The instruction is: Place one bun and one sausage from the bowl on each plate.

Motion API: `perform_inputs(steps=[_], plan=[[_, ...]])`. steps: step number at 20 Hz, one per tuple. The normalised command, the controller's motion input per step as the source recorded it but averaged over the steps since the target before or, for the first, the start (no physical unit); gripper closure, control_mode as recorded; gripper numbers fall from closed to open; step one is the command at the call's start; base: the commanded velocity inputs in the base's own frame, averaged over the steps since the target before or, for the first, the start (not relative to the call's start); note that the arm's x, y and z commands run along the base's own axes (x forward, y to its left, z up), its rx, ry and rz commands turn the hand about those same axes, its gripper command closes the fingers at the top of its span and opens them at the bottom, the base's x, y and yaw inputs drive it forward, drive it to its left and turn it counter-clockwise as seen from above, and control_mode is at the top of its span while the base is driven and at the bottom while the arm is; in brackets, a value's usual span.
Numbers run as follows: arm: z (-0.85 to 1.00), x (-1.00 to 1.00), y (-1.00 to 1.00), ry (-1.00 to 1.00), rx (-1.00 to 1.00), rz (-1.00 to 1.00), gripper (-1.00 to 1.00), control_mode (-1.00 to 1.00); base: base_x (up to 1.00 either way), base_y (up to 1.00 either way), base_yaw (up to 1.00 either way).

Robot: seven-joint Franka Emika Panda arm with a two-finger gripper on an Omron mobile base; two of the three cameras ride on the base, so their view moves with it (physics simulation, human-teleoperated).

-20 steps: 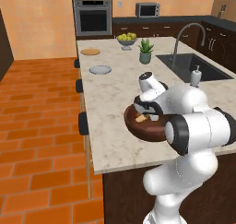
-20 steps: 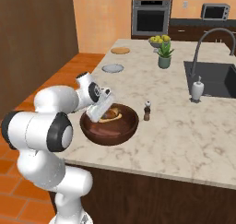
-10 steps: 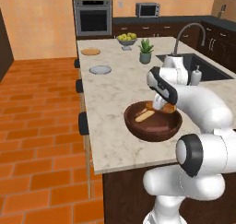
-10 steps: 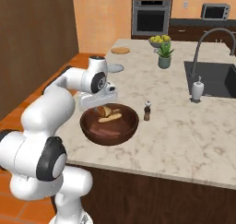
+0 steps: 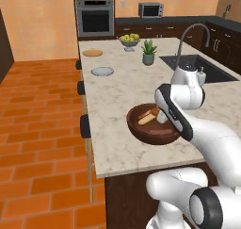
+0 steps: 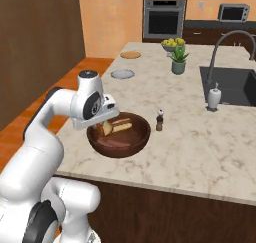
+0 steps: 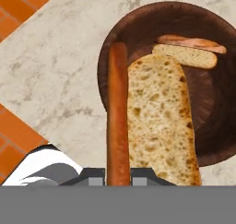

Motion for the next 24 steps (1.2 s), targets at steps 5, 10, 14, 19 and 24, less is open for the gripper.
perform_inputs(steps=[5,10,14,19,24], plan=[[0.0,-0.02,0.0,0.0,0.0,0.0,1.0,-1.0,0.0,0.0,0.0],[-0.01,0.0,0.08,0.0,0.0,0.0,1.0,1.0,-0.28,0.78,-0.19],[0.0,0.0,0.0,0.0,0.0,0.0,1.0,1.0,-0.15,1.0,-0.35],[0.0,0.0,0.0,0.0,0.0,0.0,1.0,1.0,0.0,1.0,-0.3],[0.0,0.0,0.0,0.0,0.0,0.0,1.0,1.0,0.24,0.9,-0.45]])
